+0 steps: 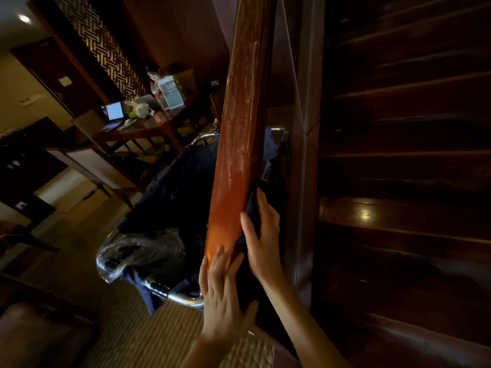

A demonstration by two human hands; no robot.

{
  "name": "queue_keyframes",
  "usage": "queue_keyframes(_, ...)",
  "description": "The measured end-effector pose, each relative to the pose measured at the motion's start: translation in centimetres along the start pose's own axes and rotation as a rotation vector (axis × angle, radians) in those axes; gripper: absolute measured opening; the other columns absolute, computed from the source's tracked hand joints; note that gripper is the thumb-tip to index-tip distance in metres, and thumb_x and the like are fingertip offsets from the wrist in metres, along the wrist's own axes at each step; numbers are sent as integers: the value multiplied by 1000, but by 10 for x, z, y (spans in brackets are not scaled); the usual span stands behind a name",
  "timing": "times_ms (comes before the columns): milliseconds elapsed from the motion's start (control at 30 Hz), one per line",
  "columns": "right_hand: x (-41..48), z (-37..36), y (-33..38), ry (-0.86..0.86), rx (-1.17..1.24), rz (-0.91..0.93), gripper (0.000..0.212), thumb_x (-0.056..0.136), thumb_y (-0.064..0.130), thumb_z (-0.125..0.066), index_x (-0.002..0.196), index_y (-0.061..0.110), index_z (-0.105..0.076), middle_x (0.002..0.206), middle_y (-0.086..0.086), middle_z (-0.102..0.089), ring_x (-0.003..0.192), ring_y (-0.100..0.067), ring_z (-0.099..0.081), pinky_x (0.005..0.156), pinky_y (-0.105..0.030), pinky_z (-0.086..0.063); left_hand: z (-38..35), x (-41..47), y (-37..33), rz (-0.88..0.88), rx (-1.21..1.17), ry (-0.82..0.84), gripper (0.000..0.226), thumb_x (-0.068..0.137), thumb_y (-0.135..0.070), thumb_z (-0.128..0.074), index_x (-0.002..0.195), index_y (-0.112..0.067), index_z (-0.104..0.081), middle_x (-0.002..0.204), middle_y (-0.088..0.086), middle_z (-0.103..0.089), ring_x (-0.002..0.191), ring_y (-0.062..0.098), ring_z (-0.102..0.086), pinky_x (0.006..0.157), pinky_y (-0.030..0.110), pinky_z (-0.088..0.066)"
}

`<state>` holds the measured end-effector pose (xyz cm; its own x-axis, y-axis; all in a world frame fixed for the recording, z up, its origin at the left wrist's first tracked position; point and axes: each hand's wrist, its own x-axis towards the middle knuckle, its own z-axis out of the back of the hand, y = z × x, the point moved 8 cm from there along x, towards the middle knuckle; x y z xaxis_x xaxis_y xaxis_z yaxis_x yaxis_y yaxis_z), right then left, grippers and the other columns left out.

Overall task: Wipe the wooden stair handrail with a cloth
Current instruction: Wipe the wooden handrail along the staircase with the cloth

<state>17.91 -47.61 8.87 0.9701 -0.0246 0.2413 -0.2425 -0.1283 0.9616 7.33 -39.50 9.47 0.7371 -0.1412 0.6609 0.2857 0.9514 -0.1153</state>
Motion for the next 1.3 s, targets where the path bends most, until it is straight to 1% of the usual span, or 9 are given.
queue_keyframes(100,34,4,5,-38,10,43,47,104,29,-43,150,24,-37,142,4,-37,121,23,-28,108,-9,-24,-1,-1,1,-17,-115,-58,65,84,-46,-53,142,-18,-37,152,-2,-34,144,24,-31,120,47,-17)
queue_keyframes(200,82,10,24,-58,40,39,45,104,14,-43,148,16,-40,139,-6,-37,125,3,-37,113,-20,-29,-1,1,0,-3,-123,-103,61,89,-46,-52,143,-20,-37,151,0,-38,141,26,-37,116,41,-29)
queue_keyframes(267,87,10,25,-57,54,60,44,103,12,-43,147,17,-41,135,-2,-37,124,1,-40,114,-23,-30,-4,2,1,5,-80,-79,58,96,-41,-45,147,-16,-35,153,3,-36,142,28,-35,116,37,-30)
queue_keyframes(400,49,11,12,-61,14,141,43,101,18,-43,144,23,-41,122,16,-36,111,24,-39,95,3,-27,-7,1,-2,72,-13,-16,54,100,-25,-35,149,-3,-28,159,8,-27,145,26,-31,119,36,-26)
queue_keyframes(533,71,16,21,-107,-13,161,45,99,10,-45,144,14,-44,119,10,-37,110,-2,-50,100,-8,-35,-3,26,-3,66,-96,149,56,99,-20,-38,151,-4,-27,160,8,-24,148,24,-24,120,34,-21)
queue_keyframes(667,97,14,31,-89,3,142,45,102,9,-45,146,15,-41,119,11,-36,108,1,-49,106,-22,-39,-1,66,3,39,-143,203,52,100,-14,-34,151,-2,-27,161,7,-21,149,20,-18,122,32,-14)
queue_keyframes(900,60,10,18,-62,-30,223,45,100,13,-44,144,22,-37,123,16,-37,119,-9,-46,108,-19,-36,-6,65,15,116,-207,106,52,100,-10,-34,150,1,-27,161,10,-20,149,26,-19,122,41,-16)
queue_keyframes(1033,121,13,34,-103,-36,113,46,102,9,-44,148,11,-38,121,-1,-33,99,9,-43,93,2,-27,-6,65,13,130,-166,140,53,100,-9,-33,151,0,-24,161,11,-19,150,25,-17,122,43,-15)
queue_keyframes(1300,85,17,26,-105,-73,141,44,102,9,-44,146,12,-42,124,-2,-39,104,27,-40,91,4,-29,-11,65,16,125,-164,139,54,102,-14,-30,154,-7,-21,162,6,-17,149,24,-18,121,43,-17)
